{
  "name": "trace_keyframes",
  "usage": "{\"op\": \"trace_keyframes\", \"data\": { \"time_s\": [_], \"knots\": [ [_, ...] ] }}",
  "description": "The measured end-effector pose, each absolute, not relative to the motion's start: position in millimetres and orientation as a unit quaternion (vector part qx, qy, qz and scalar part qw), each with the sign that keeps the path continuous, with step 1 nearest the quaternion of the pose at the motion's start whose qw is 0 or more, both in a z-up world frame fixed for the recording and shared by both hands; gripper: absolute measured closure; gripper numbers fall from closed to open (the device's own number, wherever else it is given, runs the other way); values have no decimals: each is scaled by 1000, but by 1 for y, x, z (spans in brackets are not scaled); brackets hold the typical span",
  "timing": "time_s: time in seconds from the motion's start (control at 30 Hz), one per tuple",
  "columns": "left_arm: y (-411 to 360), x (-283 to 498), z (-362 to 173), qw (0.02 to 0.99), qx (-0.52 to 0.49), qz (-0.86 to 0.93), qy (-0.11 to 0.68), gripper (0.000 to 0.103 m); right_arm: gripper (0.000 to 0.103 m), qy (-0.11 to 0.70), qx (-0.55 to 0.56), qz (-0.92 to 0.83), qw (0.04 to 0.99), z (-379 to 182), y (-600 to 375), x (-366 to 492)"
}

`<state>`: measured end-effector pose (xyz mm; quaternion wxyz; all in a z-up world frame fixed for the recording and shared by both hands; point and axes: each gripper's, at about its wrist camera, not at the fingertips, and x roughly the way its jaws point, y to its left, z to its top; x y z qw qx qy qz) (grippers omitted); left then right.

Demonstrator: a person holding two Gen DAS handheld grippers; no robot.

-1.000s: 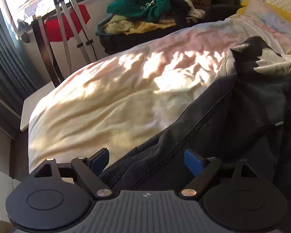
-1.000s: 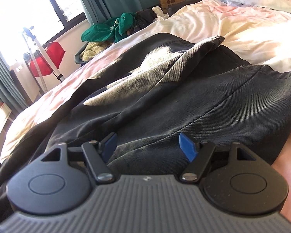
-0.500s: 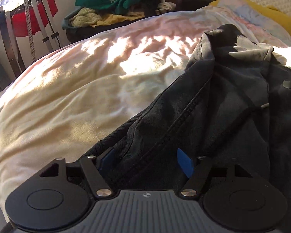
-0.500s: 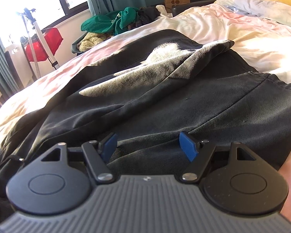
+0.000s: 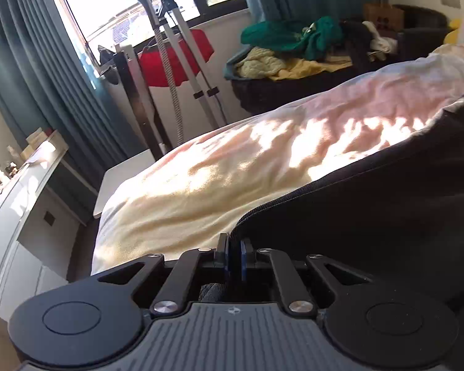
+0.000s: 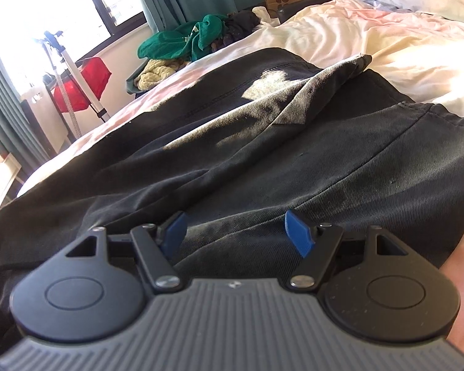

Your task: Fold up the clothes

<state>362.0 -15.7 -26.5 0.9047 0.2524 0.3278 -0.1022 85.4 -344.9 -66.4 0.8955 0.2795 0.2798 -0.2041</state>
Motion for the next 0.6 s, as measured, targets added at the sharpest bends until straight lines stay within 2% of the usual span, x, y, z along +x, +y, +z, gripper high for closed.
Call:
{"op": "trace_keyframes", "data": {
  "time_s": [0.13,0.27,0.37,0.4,0.43,0.53,0.6],
  "knots": [
    [-30,399,-67,895,251,-53,364,95,30,278,288,-205,893,-70,-350,88],
    [-27,407,-82,897,238,-47,368,91,29,276,277,-209,896,-75,-350,93],
    [-14,400,-68,906,207,-54,366,79,29,279,272,-209,897,-76,-350,98],
    [-10,394,-60,908,198,-55,364,68,29,278,273,-208,897,-75,-350,98],
    [-5,386,-51,912,186,-51,361,51,29,277,274,-207,898,-74,-350,98],
    [16,351,-21,928,120,-38,351,27,29,275,282,-203,896,-70,-350,95],
    [32,316,-2,936,82,-35,341,20,29,272,284,-196,898,-65,-347,92]
  ]
}}
